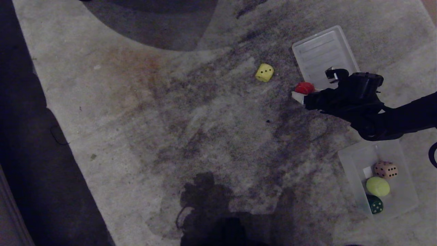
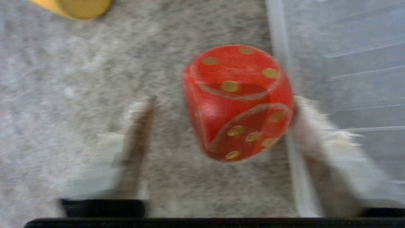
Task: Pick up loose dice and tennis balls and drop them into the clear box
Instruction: Pick up toys out of the box
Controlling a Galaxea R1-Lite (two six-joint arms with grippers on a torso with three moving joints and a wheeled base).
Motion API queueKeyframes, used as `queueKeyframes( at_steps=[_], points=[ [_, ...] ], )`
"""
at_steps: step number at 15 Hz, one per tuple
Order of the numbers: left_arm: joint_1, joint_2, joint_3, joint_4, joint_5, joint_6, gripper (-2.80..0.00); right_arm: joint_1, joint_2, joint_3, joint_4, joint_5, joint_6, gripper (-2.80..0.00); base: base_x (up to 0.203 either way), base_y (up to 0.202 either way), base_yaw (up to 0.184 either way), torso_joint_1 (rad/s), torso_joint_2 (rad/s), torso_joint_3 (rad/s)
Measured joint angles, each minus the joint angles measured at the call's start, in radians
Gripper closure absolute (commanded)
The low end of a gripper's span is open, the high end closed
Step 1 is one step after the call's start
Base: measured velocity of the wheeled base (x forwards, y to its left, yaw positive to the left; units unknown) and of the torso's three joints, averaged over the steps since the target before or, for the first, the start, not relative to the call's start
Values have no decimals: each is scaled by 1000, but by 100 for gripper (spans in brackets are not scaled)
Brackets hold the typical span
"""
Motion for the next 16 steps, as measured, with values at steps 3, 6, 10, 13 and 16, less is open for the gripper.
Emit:
queueKeyframes(
  at_steps=[3,6,10,13,16],
  points=[
    [0,0,0,0,0,0,0,-3,7,-9,6,-5,-2,0,0,0,0,0,0,0],
    [0,0,0,0,0,0,0,0,9,-6,14,-6,-12,0,0,0,0,0,0,0],
    [0,0,0,0,0,0,0,11,-22,40,27,-9,-6,0,0,0,0,0,0,0],
    [0,0,0,0,0,0,0,15,-75,73,77,-8,4,0,0,0,0,0,0,0],
    [0,0,0,0,0,0,0,22,-144,121,158,-7,65,0,0,0,0,0,0,0]
  ],
)
